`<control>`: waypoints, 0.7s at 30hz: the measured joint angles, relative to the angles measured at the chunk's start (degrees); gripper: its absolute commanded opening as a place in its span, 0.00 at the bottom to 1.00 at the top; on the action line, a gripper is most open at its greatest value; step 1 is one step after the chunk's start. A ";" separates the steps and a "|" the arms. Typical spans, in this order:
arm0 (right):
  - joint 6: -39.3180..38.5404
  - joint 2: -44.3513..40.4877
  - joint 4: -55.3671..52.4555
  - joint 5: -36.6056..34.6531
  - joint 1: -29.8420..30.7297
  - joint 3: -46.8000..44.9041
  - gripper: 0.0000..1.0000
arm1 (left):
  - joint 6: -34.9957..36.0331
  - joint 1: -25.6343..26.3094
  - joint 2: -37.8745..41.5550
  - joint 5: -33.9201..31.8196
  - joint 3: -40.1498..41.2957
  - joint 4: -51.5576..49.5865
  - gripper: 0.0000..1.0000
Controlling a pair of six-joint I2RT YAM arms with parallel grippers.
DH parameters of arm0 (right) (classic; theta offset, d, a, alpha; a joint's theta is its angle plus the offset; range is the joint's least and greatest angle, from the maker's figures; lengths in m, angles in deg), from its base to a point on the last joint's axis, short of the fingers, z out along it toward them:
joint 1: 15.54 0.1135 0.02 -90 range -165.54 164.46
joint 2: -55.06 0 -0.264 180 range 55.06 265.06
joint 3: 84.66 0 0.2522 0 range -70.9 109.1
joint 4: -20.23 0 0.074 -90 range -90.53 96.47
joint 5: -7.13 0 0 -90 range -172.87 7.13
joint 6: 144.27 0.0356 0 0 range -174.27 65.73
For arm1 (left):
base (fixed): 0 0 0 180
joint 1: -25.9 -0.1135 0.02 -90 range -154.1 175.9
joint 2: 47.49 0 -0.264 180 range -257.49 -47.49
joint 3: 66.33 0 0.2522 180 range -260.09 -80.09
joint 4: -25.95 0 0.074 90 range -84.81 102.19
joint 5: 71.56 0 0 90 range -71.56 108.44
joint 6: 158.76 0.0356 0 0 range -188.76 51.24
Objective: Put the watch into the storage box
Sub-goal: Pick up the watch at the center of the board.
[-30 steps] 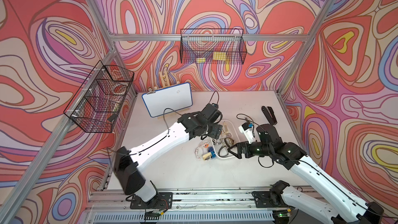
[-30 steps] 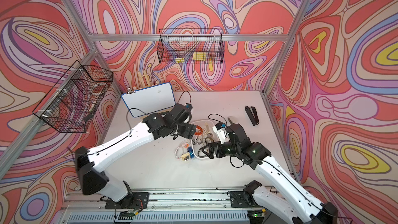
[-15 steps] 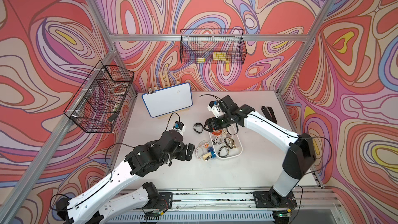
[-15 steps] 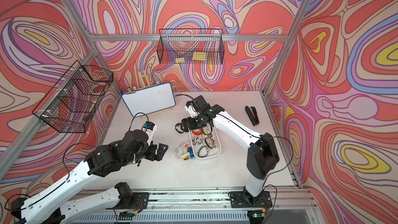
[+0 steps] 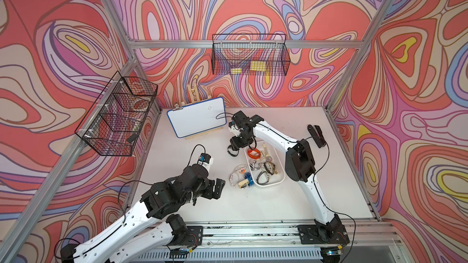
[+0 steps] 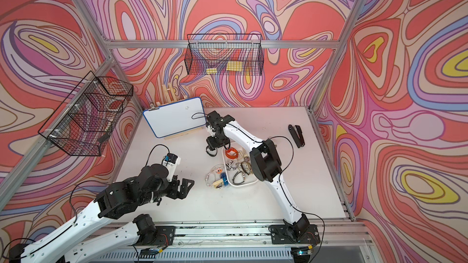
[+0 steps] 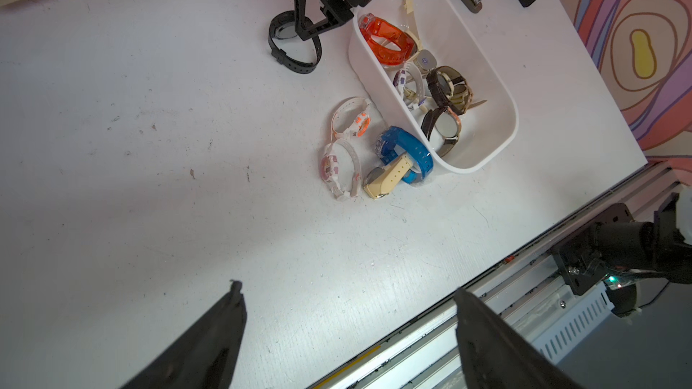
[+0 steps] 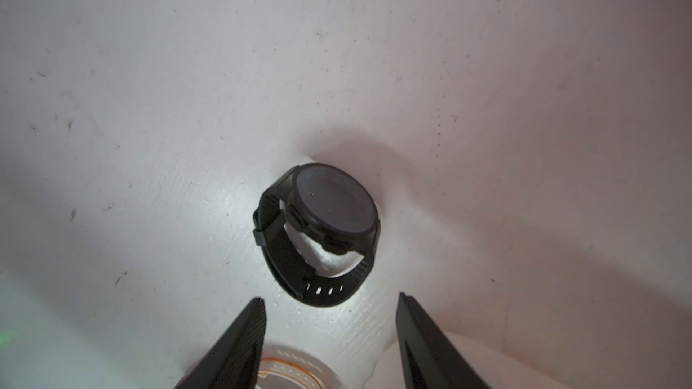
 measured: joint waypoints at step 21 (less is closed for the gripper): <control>-1.09 5.57 0.17 -3.65 0.00 3.78 0.06 | 1.05 0.00 -2.51 -0.07 0.00 2.71 0.92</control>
